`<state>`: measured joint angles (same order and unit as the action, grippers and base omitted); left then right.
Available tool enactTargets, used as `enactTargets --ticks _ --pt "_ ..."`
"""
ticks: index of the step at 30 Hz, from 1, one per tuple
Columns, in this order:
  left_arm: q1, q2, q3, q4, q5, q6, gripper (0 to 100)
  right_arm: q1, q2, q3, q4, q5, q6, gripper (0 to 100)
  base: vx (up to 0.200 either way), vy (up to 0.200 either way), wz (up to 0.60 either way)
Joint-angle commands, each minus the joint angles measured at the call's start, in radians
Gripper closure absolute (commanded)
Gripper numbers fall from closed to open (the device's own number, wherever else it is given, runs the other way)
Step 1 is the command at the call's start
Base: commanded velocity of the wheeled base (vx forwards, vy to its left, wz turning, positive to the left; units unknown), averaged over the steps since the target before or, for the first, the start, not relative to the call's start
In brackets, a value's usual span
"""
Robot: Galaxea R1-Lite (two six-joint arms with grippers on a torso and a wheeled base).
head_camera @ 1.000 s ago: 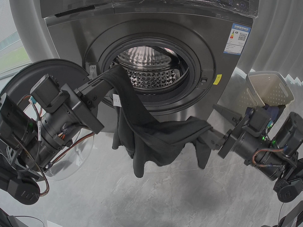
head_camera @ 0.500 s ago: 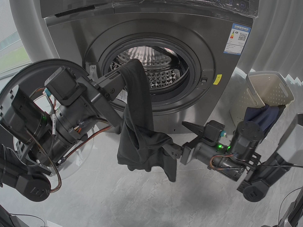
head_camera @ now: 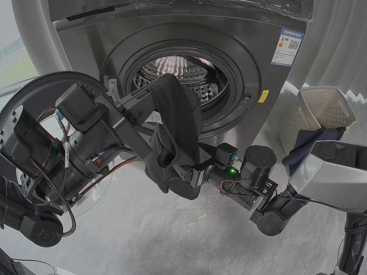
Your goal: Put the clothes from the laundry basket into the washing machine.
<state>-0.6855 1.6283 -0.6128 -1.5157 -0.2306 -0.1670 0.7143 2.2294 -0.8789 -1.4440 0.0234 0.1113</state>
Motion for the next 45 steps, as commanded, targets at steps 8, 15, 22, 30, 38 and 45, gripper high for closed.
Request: enactTargets --ticks 8,15,22,30,38,45 --pt "-0.009 -0.004 0.007 -0.004 -0.001 0.0 100 -0.038 0.113 -0.084 -0.01 0.001 0.002 0 0.0 0.0 0.0" --pt "-0.014 -0.018 0.015 -0.004 -0.001 -0.003 100 -0.025 0.165 -0.124 -0.026 0.004 0.002 100 0.0 0.0 0.0" --pt "-0.005 -0.03 0.036 -0.006 -0.001 -0.009 100 -0.038 0.151 -0.161 -0.035 0.001 0.004 100 0.0 0.0 0.0" --pt "0.032 -0.034 0.053 -0.004 0.016 -0.011 100 -0.058 0.084 -0.115 -0.035 0.0 0.005 100 0.0 0.0 0.0" --pt "0.153 -0.019 0.192 0.003 0.013 -0.006 100 -0.122 -0.05 -0.075 -0.032 -0.017 0.002 100 0.0 0.0 0.0" --pt "0.19 0.091 0.301 -0.004 0.014 0.0 100 -0.099 -0.125 -0.022 -0.033 -0.019 0.005 100 0.0 0.0 0.0"
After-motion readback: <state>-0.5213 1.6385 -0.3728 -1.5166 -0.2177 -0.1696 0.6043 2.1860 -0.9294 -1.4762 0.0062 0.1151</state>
